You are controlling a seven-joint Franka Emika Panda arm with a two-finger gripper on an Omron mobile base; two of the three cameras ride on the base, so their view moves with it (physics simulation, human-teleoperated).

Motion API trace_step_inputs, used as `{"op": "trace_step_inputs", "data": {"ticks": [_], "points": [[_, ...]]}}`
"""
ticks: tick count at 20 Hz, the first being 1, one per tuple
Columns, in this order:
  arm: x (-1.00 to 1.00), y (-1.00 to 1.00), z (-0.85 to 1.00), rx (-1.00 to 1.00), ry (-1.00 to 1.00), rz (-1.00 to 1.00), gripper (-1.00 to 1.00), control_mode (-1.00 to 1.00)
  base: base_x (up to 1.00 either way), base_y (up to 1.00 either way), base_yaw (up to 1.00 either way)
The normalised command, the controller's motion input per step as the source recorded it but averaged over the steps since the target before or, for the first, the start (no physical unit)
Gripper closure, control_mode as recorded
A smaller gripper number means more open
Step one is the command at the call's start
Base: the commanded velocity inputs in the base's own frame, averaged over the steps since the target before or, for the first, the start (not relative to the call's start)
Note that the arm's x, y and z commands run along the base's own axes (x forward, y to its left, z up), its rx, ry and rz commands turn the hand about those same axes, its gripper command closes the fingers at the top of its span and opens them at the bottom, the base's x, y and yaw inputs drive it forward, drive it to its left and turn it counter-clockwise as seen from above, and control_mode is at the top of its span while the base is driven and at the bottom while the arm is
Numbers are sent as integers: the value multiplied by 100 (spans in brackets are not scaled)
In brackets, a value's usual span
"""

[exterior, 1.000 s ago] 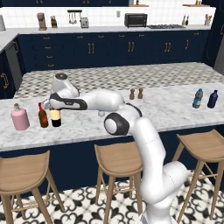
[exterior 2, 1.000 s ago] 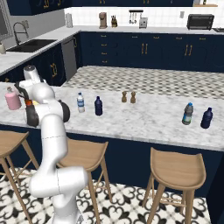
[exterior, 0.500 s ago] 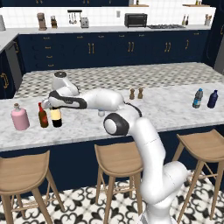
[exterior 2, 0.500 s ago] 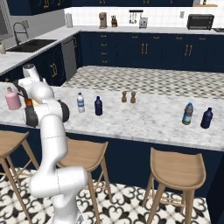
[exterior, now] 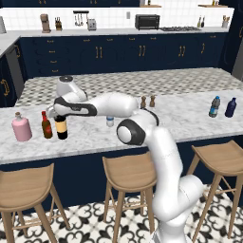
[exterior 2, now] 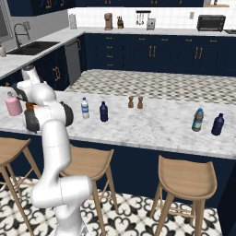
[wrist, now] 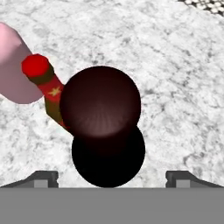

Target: Move the plastic bottles in the middle to the plastics group, and the glass bottles in the middle to the glass group.

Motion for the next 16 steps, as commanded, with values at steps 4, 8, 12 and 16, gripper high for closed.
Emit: {"op": "trace_step_inputs", "data": {"ticks": [4, 8, 12, 16], "points": [[-28, -24, 0, 6, -7, 0, -100, -100, 0, 0, 0], [-47, -38, 0, 6, -6, 0, -100, -100, 0, 0, 0], [-56, -46, 1, 8, -10, 0, -100, -100, 0, 0, 0], [-29, -69, 26, 8, -1, 0, -100, -100, 0, 0, 0]]}}
